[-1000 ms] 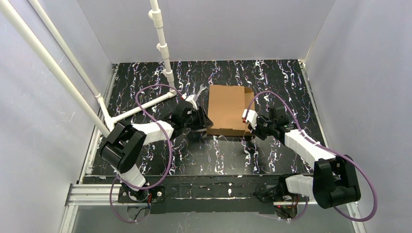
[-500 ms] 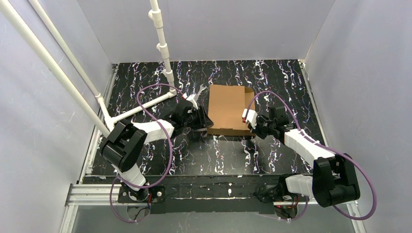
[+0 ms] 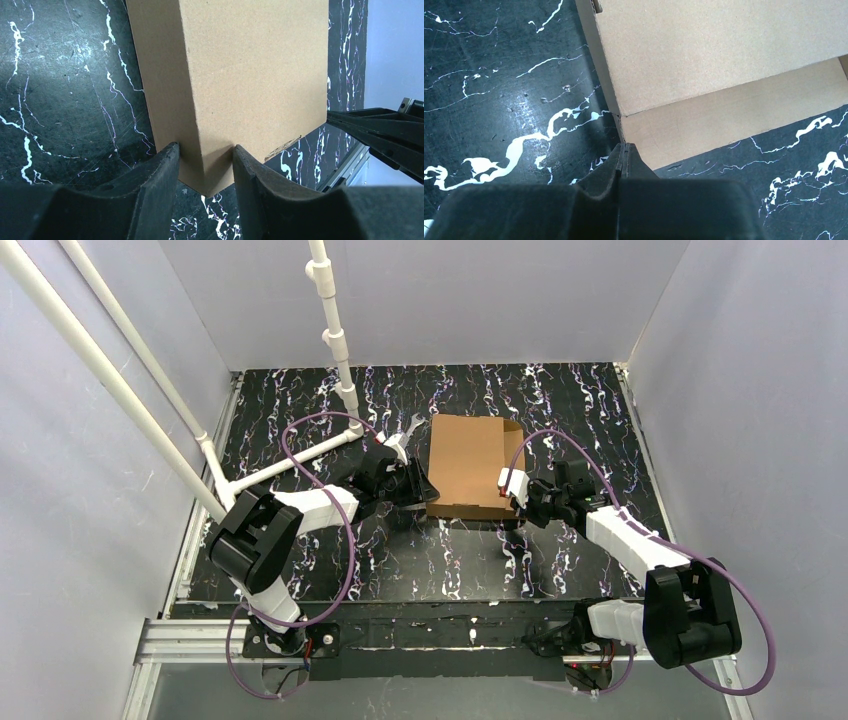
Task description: Fold the paper box
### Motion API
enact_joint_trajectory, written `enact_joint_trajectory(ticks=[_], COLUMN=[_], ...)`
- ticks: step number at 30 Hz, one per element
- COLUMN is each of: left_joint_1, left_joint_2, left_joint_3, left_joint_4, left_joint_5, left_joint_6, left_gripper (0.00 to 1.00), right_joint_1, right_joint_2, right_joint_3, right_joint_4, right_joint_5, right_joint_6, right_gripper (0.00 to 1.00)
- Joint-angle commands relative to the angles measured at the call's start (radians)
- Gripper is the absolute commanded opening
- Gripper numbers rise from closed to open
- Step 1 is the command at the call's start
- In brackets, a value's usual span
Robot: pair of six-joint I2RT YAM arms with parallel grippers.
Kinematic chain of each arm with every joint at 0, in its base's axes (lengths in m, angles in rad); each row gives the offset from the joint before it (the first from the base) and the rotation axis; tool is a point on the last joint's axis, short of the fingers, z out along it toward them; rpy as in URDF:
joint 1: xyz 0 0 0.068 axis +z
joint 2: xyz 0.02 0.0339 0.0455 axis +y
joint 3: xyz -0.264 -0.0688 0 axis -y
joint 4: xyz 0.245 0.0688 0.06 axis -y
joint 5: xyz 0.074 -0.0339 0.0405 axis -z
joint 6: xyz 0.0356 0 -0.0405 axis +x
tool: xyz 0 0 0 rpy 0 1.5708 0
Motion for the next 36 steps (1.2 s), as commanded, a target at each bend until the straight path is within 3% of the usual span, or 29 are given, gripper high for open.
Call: enact_joint_trajectory(ticks=[1, 31, 36], left_joint_1=[-0.007, -0.006, 0.003], left_joint_2=[0.067, 0.092, 0.086], left_joint_3=[-0.018, -0.005, -0.013], left_joint_4=[-0.161, -0.172, -0.174], left_joint_5=[-0.026, 0.01, 0.008], left_joint_6=[0.053, 0.035, 0.015], left_gripper=[0.4, 0.4, 0.4], right_joint_1=[0.006, 0.063, 0.057], right_joint_2=[0.004, 0.047, -0.015], right_joint_3=[0.019, 0.091, 0.087], right_joint_4=[-0.037, -0.046, -0.084], right_joint_5=[-0.028, -0.058, -0.032], right_joint_6=[-0.002, 0.0, 0.033], right_gripper=[0.01, 0.01, 0.25])
